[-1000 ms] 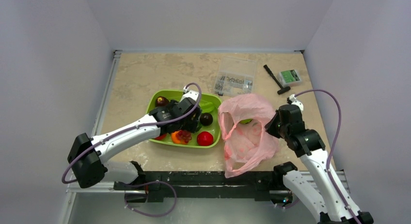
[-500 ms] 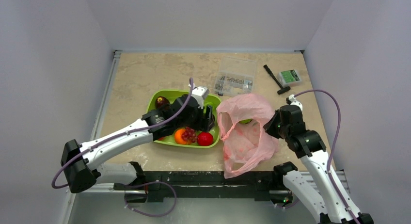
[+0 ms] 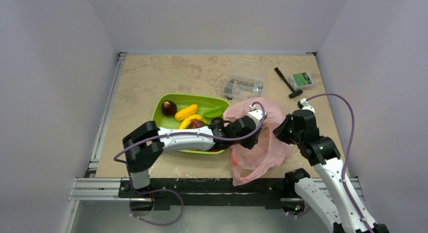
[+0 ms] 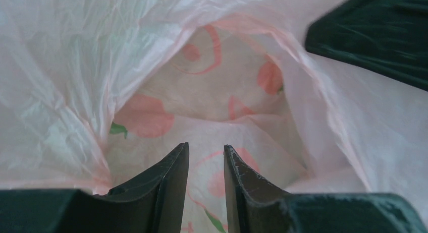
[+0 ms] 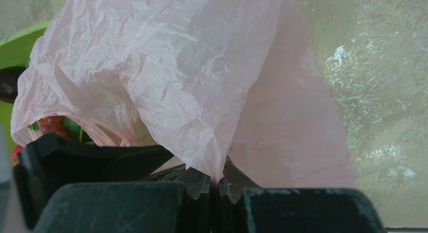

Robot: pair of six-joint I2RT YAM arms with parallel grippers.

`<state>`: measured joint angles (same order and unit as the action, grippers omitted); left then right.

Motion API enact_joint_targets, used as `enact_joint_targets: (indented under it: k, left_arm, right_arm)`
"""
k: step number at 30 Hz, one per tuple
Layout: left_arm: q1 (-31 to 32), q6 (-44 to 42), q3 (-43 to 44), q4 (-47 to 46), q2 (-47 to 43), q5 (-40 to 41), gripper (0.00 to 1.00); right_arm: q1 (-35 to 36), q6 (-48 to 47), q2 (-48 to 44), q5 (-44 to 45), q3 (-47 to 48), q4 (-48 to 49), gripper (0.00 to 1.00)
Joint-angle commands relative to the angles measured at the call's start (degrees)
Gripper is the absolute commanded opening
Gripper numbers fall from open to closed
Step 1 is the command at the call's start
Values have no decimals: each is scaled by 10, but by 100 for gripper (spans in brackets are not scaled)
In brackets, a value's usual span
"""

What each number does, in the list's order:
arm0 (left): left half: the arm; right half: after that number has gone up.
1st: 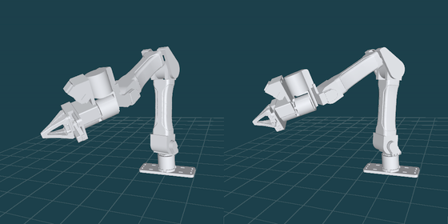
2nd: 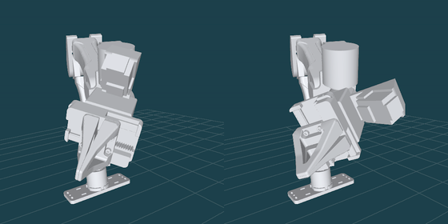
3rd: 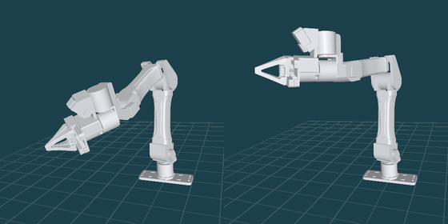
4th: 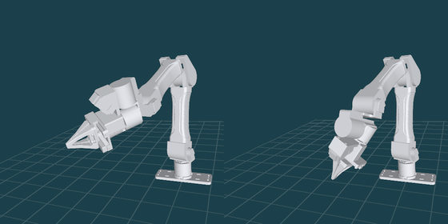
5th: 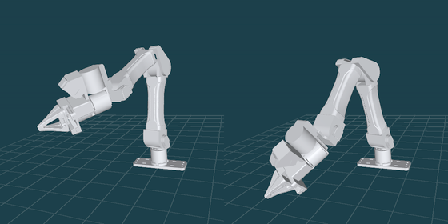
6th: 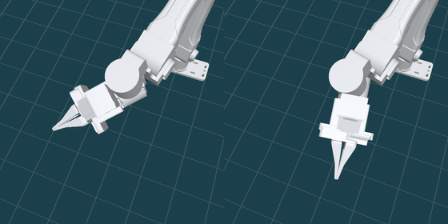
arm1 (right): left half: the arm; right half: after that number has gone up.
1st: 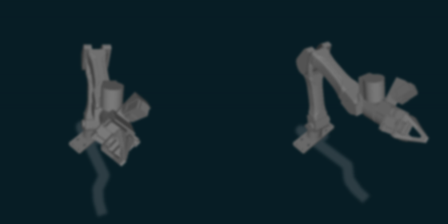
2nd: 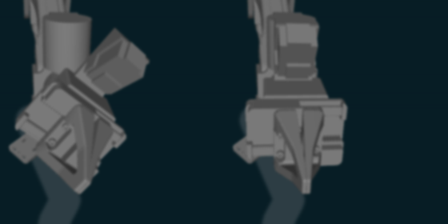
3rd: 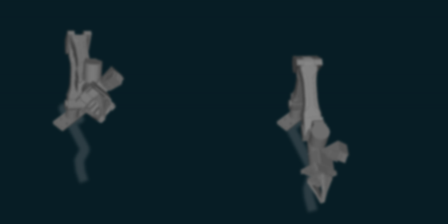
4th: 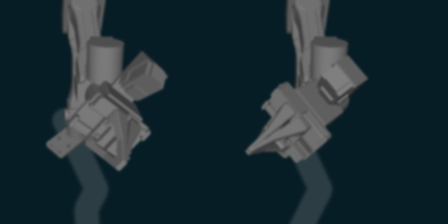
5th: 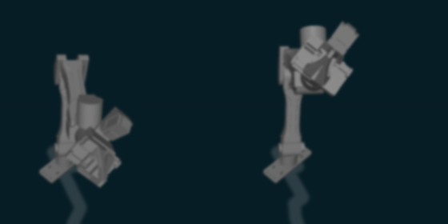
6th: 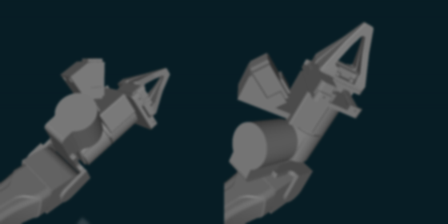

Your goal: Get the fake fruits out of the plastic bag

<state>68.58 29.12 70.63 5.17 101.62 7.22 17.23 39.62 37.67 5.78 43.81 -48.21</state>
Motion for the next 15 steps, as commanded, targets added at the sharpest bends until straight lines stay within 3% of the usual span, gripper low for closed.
enact_joint_targets:
  k: [1, 5, 15]
  left_arm:
    - [1, -41, 40, -71, 40, 80, 30]
    - [1, -57, 37, -120, 56, 127, 34]
    - [-2, -79, 126, -121, 133, 246, 64]
  right_arm:
    - [1, -8, -8, -9, 30, 13, 0]
    - [2, -10, -9, -7, 33, 5, 0]
    - [0, -16, 0, -13, 35, 3, 0]
